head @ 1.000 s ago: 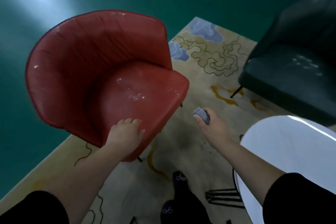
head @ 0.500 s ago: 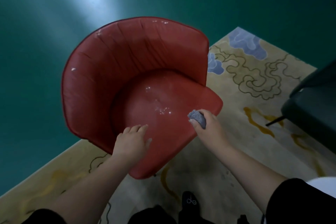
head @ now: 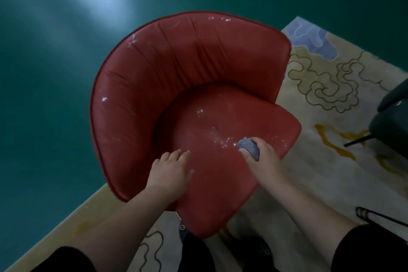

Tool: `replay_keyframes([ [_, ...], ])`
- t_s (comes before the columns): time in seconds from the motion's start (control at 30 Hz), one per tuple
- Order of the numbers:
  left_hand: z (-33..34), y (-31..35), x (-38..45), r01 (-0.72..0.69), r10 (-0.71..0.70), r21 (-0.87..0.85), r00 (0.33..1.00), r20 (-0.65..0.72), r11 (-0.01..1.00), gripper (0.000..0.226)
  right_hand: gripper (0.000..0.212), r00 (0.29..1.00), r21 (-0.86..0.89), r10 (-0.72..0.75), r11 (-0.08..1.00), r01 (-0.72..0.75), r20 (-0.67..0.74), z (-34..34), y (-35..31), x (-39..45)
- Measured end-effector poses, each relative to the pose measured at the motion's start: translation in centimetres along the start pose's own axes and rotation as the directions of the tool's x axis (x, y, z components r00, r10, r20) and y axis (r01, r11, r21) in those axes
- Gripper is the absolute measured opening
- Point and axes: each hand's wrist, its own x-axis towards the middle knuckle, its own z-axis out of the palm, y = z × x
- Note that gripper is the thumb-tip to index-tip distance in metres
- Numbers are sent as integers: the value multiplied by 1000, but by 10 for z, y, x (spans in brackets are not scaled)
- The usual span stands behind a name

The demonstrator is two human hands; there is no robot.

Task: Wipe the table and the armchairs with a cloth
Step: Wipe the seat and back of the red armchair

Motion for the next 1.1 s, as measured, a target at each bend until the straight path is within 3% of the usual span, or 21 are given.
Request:
replay_keyframes([
  [0.33, 22, -44, 66, -12, 13, -32, 999, 33, 999, 66, 48, 992, 44, 101, 994, -98, -72, 45, -16, 34],
  [0.63, 81, -19, 148, 117, -122, -156, 992, -18, 981, 74, 42, 996, 129, 66, 990, -58, -61, 76, 20, 95],
  [0.8, 129, -22, 199, 228, -232, -227, 973, 10, 947, 78, 39, 995, 76, 60, 996, -54, -79, 110, 50, 127],
  [0.97, 182, -34, 239, 262, -281, -328, 960, -10, 908, 70, 41, 999, 142, 9, 990, -3, -43, 161, 67, 166],
  [1.1, 210, -41, 265, 262, -299, -311, 951, -78, 913, 68, 51, 1000, 165, -8, 986, 12, -29, 195, 72, 192],
])
